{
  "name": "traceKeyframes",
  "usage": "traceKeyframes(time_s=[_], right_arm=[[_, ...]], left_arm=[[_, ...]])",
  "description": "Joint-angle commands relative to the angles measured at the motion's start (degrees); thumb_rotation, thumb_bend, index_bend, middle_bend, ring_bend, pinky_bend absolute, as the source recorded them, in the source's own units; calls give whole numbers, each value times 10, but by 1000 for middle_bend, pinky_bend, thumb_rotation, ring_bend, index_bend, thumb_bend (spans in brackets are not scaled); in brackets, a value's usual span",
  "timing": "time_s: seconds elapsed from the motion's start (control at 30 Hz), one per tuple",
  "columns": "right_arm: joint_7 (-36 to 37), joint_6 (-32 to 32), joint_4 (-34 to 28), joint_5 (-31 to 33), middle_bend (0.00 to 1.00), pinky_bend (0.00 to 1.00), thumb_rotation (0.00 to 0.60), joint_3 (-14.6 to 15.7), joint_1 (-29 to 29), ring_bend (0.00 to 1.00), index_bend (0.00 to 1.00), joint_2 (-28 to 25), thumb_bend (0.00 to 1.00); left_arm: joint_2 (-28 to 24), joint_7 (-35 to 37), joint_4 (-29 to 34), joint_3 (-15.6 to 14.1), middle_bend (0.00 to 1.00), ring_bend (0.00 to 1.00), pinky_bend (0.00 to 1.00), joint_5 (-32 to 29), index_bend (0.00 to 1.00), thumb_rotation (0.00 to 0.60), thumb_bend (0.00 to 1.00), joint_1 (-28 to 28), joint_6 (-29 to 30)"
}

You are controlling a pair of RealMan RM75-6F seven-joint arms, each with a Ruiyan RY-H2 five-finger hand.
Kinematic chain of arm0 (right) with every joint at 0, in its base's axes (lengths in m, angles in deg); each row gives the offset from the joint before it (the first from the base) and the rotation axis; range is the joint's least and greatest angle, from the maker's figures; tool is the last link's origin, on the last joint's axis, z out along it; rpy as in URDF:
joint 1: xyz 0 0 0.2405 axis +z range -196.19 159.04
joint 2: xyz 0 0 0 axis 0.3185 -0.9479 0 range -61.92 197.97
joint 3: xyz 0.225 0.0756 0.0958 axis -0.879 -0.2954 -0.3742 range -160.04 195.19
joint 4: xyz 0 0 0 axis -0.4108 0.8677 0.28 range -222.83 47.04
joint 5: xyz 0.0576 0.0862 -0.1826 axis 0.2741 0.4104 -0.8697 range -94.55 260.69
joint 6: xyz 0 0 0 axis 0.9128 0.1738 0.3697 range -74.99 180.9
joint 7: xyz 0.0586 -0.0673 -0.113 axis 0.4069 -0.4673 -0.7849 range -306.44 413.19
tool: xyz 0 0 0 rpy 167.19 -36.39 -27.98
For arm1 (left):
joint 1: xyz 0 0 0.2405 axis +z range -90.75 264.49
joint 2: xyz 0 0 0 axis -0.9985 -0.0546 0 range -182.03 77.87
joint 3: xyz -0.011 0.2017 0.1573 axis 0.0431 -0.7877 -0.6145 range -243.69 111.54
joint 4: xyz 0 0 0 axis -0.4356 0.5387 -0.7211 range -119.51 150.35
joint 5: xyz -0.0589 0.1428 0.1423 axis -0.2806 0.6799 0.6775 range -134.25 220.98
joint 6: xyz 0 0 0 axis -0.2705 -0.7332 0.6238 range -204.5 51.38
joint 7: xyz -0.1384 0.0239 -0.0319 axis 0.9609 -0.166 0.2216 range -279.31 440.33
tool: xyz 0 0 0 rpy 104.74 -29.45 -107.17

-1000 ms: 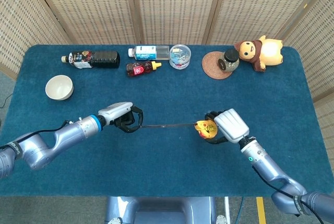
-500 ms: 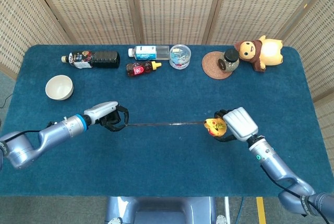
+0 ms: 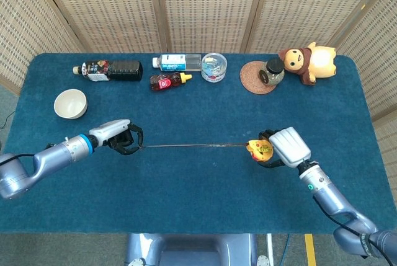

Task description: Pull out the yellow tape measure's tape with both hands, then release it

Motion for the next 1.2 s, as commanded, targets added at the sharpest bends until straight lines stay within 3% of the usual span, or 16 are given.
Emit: traceKeyframes(time_s=[0.03, 0.3, 1.1, 1.2], right_arm=[[1, -2, -1, -2, 606, 638, 354, 0, -1, 613, 565, 1, 241], [1, -5, -8, -8, 606, 639, 357, -4, 1, 613, 565, 4, 241], [-9, -11, -35, -12, 606, 639, 352, -16, 8, 612, 566, 17, 241], [-8, -11, -34, -11, 606, 638, 353, -15, 8, 612, 566, 17, 242]], left_arm=[[1, 0, 0, -4, 953, 941, 903, -3, 648, 600, 412, -5, 3], [17, -18, 5, 3, 953, 941, 903, -25, 648, 600, 412, -20, -1], [104, -180, 23, 92, 953, 941, 903, -169, 647, 600, 410, -85, -89], [104, -195, 28, 96, 953, 941, 903, -178, 533, 600, 394, -86, -97]])
